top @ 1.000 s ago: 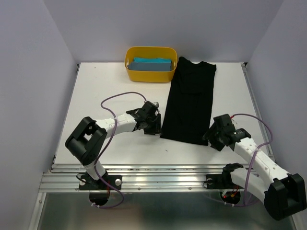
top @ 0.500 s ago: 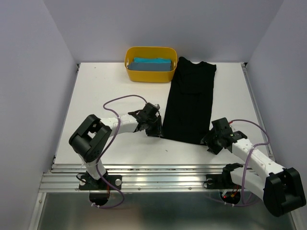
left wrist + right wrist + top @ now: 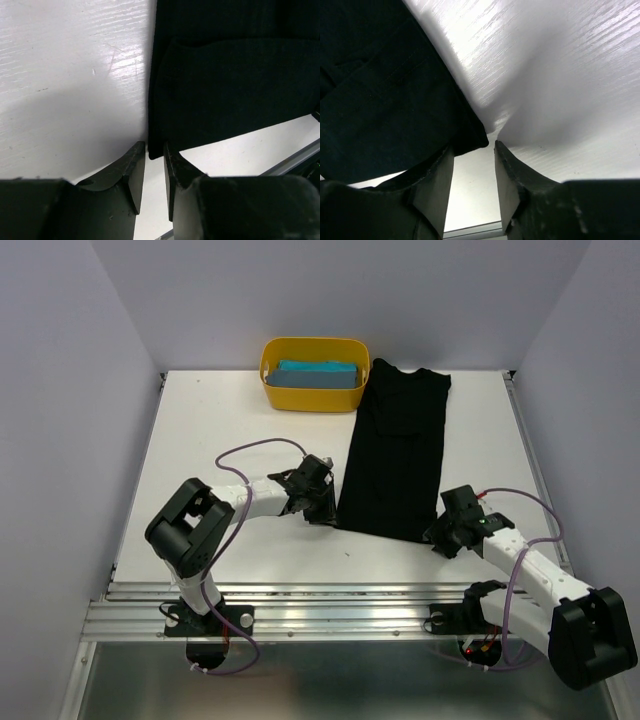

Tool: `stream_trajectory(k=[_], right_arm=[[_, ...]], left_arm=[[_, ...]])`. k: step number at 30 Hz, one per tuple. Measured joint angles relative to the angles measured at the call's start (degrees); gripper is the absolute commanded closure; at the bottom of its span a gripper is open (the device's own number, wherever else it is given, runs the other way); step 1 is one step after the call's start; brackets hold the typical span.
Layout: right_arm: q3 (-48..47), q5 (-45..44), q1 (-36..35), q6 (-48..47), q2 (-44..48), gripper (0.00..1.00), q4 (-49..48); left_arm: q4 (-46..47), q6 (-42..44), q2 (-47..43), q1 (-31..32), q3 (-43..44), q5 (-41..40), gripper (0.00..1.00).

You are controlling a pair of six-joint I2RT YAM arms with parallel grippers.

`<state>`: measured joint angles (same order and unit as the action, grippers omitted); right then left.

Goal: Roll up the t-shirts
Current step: Roll the T-shirt to the center of the board.

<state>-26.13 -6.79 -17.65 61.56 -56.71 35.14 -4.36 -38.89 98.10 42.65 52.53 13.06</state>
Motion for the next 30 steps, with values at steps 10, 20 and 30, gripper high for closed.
stream_trajectory(k=[10,20,30], right_arm=[[-0.09,-1.73,0.00,-0.39,-0.72,0.99,-0.74],[-1.16,-0.57,0.00,-2.54,-2.03,0.99,-0.52],[-3.58,3.54,0.00,-4.94,2.78,0.99,5.66]], left_arm=[[-0.13,-0.07,0.44,0.00,0.15,-0.04,1.00],[-1.97,0.02,0.52,0.00,1.14,-1.14,1.00],[-6.27,0.42,-0.04,0.00,2.99,-1.92,1.00]])
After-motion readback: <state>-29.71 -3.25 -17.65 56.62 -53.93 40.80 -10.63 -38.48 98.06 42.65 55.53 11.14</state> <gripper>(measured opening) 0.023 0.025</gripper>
